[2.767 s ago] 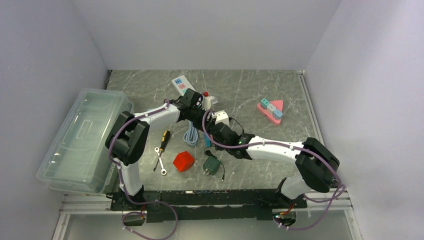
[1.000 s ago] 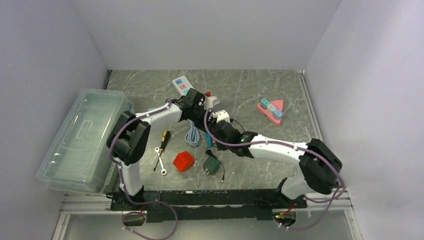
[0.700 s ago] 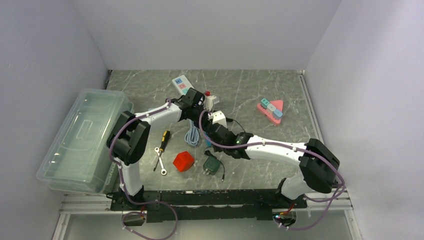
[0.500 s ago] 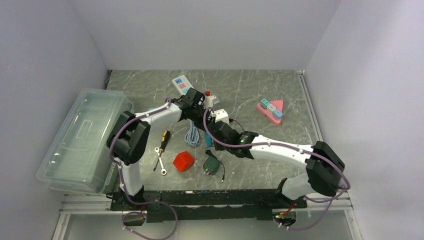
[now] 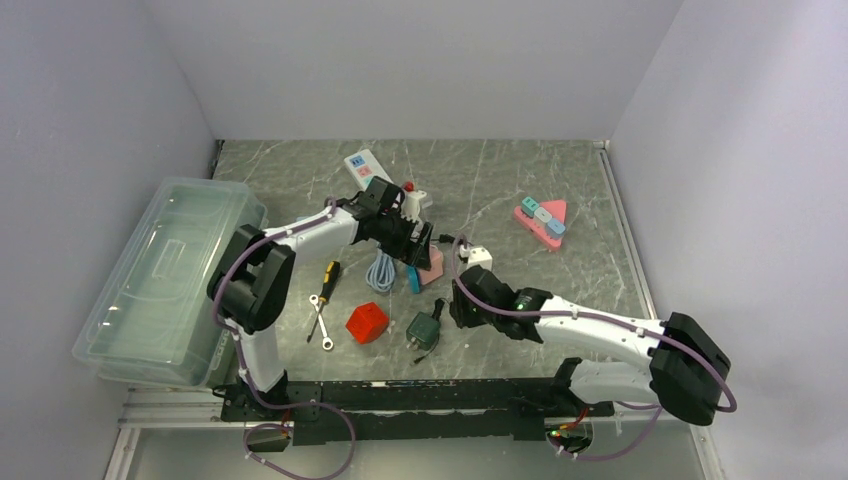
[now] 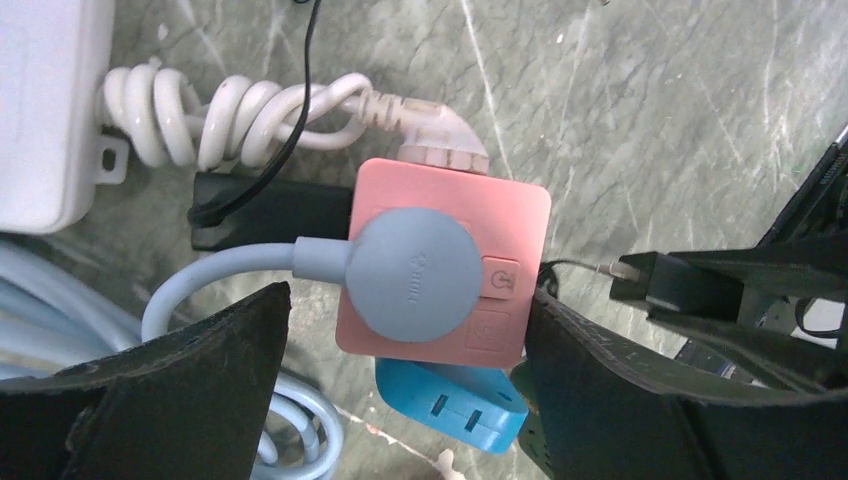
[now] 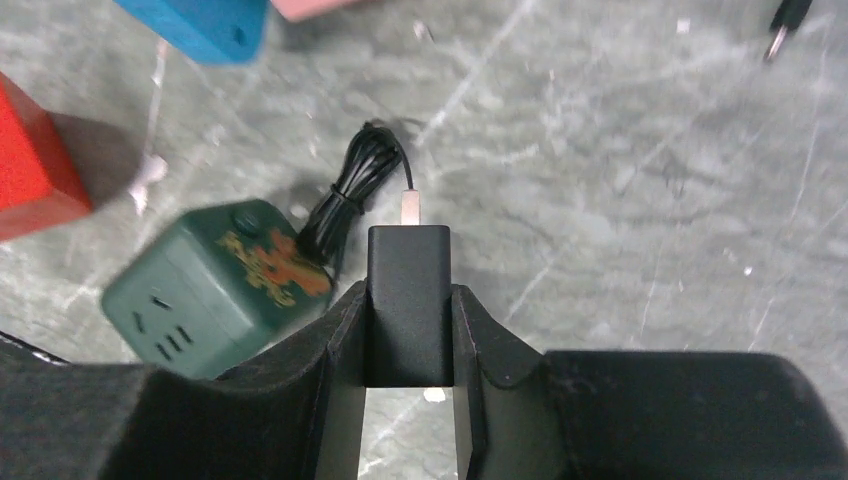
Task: Pull the plug off the socket
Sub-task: Place the plug at the center of the board.
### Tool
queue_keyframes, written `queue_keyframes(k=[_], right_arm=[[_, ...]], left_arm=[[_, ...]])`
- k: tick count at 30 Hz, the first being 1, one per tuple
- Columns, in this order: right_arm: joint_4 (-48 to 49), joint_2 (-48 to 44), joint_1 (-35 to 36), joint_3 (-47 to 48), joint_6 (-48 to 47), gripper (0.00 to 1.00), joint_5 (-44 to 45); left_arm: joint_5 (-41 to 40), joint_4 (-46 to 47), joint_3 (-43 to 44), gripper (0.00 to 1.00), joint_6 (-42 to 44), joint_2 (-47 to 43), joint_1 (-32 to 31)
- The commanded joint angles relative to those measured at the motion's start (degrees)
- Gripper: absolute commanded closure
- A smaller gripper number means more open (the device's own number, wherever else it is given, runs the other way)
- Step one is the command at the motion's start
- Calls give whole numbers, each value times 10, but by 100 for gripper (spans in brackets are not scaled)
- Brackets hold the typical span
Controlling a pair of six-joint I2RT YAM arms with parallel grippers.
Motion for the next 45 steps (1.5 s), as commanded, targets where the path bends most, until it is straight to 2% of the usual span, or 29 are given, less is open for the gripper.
queue_keyframes(k=[1, 4, 6, 8, 12, 21, 25, 31, 38, 40, 45], right_arm=[[66, -38, 0, -43, 57, 91, -33], [77, -44, 0, -58, 63, 77, -33], [76, -41, 1, -61, 66, 69, -27], [72, -40, 1, -62, 68, 57, -17], [64, -53, 2, -63, 70, 37, 1], [6, -106, 0, -20, 22, 9, 60], [8, -103, -13, -8, -3, 5, 67], [34, -84, -24, -8, -6, 2, 55], [52, -74, -35, -3, -13, 0, 52], [55, -74, -39, -3, -17, 1, 50], [65, -76, -48, -7, -31, 1, 44]], left_arm=[[-52, -1, -14, 9, 22, -40, 10], [-56, -4, -17, 4, 22, -53, 10], [-59, -12, -18, 3, 21, -60, 10], [-60, -27, -19, 2, 20, -66, 10], [-52, -34, -39, 1, 20, -94, 10], [-20, -13, -69, 0, 19, -147, 10], [28, 6, -68, 0, 2, -128, 10], [1, -32, -50, 0, 5, -94, 7], [5, -67, -35, 0, 19, -57, -4], [9, -71, -34, 4, 21, -53, -5], [7, -83, -46, 26, 31, -60, -5]])
